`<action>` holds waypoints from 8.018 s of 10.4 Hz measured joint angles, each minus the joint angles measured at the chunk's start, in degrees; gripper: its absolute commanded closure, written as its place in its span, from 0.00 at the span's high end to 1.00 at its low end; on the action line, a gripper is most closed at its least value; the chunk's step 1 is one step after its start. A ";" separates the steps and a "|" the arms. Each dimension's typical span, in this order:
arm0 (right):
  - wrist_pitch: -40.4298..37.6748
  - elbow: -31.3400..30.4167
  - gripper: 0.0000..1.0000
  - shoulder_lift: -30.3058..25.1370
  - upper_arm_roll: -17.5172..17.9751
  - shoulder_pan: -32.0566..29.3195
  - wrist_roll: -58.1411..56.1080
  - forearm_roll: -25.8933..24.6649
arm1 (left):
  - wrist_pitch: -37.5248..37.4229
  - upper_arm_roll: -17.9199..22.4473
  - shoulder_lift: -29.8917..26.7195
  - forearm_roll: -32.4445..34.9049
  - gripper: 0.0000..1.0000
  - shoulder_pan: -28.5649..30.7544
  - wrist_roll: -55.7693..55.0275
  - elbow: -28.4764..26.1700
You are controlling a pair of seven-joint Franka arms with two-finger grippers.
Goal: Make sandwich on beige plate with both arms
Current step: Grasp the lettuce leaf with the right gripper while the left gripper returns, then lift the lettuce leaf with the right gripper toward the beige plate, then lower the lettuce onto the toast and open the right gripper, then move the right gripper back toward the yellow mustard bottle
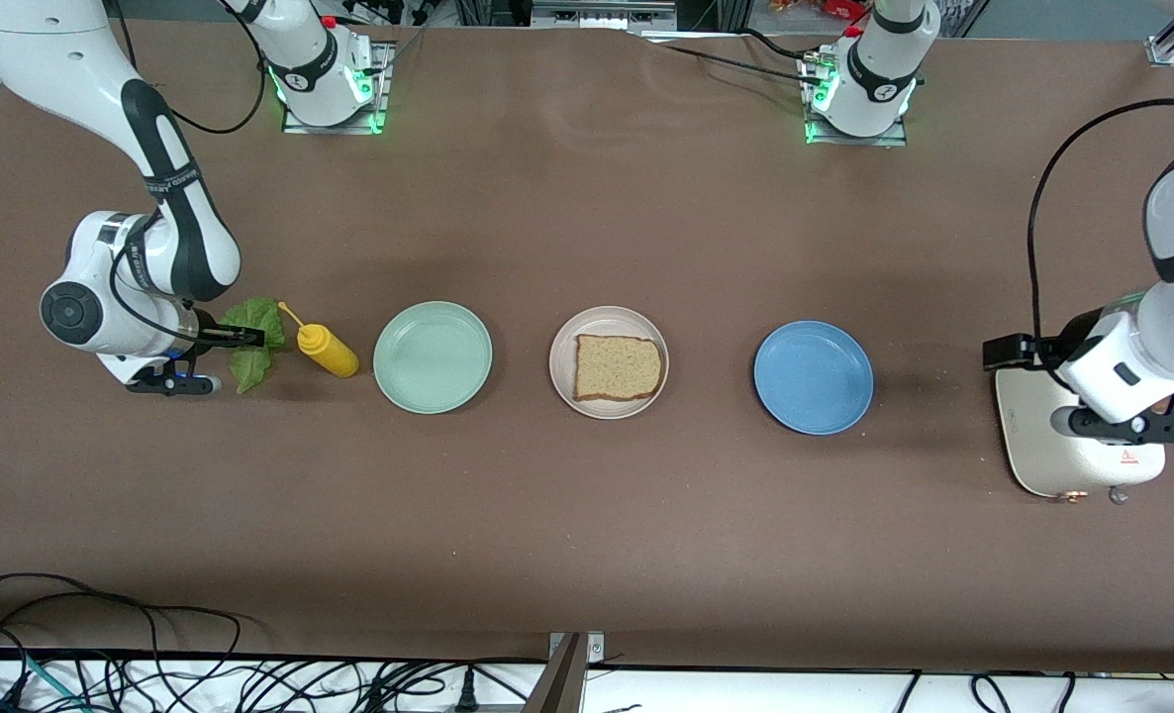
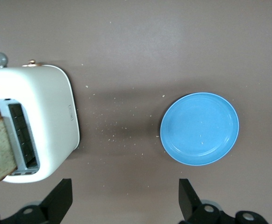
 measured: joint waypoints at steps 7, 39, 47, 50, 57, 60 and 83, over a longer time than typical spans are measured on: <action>1.78 -0.06 0.01 1.73 0.87 -0.13 -0.04 1.50 | -4.02 0.04 -4.72 0.00 1.00 -0.69 -2.97 -0.88; -1.03 38.68 0.02 16.28 3.06 41.95 90.09 21.02 | -5.66 9.30 -21.11 -5.89 1.00 -8.07 -3.89 -16.42; 4.11 38.73 1.00 19.58 2.97 45.54 96.57 21.54 | -5.62 9.28 -20.91 -5.89 1.00 -8.04 -3.89 -16.42; 3.27 38.76 1.00 19.56 2.34 45.37 96.60 21.56 | -5.62 9.28 -20.89 -5.89 1.00 -8.04 -3.89 -16.42; -7.89 39.59 1.00 14.89 -4.50 45.37 81.48 17.74 | -5.60 9.25 -20.87 -5.89 1.00 -8.05 -3.89 -16.42; -17.80 39.66 1.00 10.53 -10.53 45.28 67.36 17.66 | -5.59 9.24 -20.85 -5.89 1.00 -8.05 -3.89 -16.42; -31.69 21.43 1.00 -0.16 -25.57 14.75 -54.20 29.60 | 15.64 9.85 -4.70 -1.84 1.00 12.37 15.16 -16.52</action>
